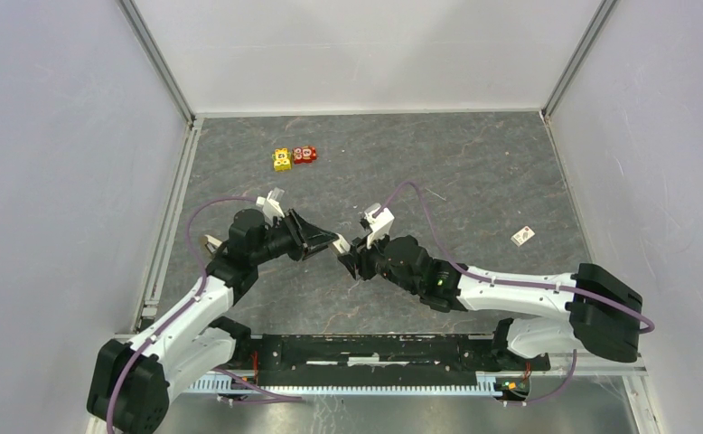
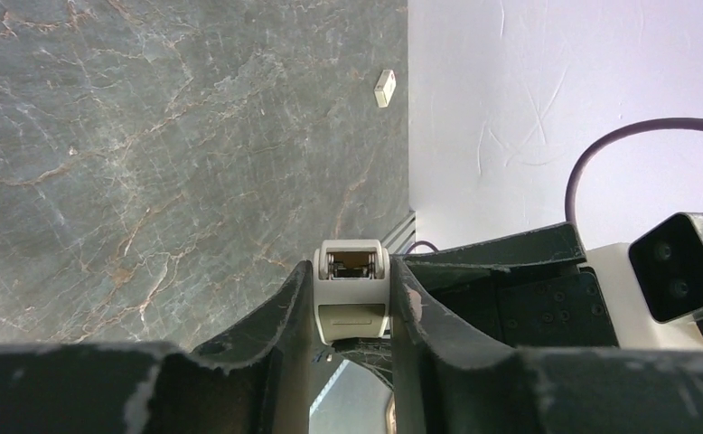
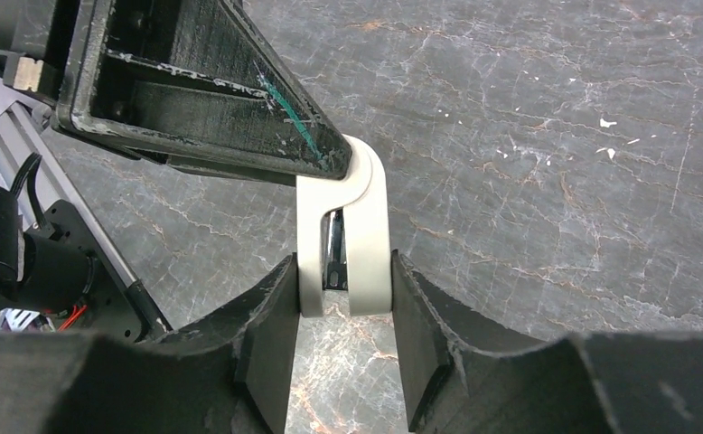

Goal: Load the staples into the stapler

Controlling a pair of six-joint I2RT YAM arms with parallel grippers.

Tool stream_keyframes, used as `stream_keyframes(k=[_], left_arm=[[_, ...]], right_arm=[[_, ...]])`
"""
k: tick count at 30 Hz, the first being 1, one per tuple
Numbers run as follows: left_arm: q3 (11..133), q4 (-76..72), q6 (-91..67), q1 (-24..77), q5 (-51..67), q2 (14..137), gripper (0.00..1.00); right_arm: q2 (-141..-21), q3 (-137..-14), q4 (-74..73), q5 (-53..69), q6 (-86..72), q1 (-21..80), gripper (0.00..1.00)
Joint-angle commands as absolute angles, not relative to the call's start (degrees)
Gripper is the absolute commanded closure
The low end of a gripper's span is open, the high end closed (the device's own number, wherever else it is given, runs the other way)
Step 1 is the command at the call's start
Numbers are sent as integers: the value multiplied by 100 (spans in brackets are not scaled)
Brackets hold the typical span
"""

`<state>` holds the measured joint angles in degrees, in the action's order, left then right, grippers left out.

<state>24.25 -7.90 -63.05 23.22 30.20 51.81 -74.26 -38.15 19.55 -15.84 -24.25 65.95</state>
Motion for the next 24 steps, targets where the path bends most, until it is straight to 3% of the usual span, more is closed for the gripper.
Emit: stream_keyframes(k=[1,5,8,11,17,24], left_arm=[[2426,-1295,-6623,2348,3387,5110,72],[2460,-1391,-6554,2353,3430,5056,88],[2509,-1402,-6378,2351,3462,4984,97],[2531,-1379,-6073,2351,3429,4809,98],[2674,-1234,-4977,2355,3445,4387,98],[2933,-1281,-4117,2354,4542,4384,98]], right_arm=[[-7454,-3975,2258,-1825,-2479,6626,52],[-7392,-3988,2212,-1939,-2406,6620,44],[-7182,-4017,1978,-2023,-2219,6602,31],[-6747,-3899,1858,-1684,-2064,6415,27],[-5821,-3406,1968,447,-2190,5410,28],[-5544,-3236,2219,2362,-2762,4752,39]])
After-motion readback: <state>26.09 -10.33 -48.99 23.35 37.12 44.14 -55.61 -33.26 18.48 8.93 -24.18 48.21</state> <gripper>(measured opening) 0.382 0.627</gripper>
